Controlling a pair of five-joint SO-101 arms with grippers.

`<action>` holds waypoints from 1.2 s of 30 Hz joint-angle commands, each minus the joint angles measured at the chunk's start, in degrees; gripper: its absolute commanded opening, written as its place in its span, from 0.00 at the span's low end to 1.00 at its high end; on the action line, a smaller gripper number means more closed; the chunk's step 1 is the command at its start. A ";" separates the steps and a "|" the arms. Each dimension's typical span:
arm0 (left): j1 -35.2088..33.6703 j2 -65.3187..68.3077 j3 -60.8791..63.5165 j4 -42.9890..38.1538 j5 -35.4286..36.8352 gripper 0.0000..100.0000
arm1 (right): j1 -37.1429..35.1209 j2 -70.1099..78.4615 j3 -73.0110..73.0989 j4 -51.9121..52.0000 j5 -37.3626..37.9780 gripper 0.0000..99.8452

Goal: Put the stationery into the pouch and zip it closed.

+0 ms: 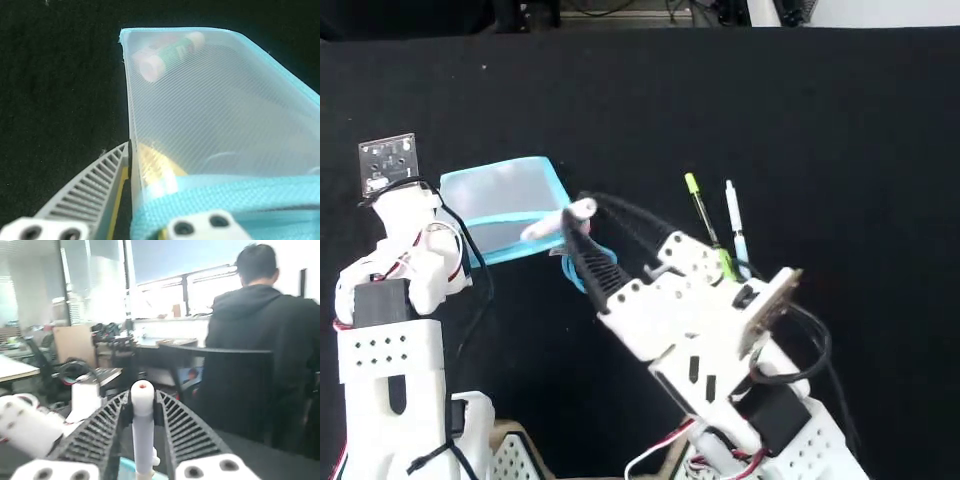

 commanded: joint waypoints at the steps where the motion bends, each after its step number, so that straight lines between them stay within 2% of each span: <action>1: -0.04 0.00 0.22 -0.35 0.35 0.04 | -3.52 -0.75 0.75 -1.58 0.09 0.01; 11: -0.04 0.00 0.22 -0.09 0.35 0.04 | -2.64 -0.75 8.22 -13.80 0.09 0.01; 14: -0.04 0.00 0.22 -0.09 0.35 0.04 | -2.64 -0.66 8.48 -13.89 0.88 0.01; 18: -0.04 0.00 0.22 -0.09 0.35 0.04 | -2.64 -0.66 9.36 -14.07 8.00 0.01; 21: -0.04 0.00 0.22 -0.09 0.35 0.04 | -2.64 -0.13 9.98 -14.07 10.55 0.01; 32: -0.04 0.00 0.22 -0.09 0.35 0.04 | -2.64 18.95 3.65 -13.71 10.55 0.01; 36: -0.04 0.00 0.22 -0.09 0.35 0.04 | -2.73 21.67 2.59 -13.71 10.46 0.09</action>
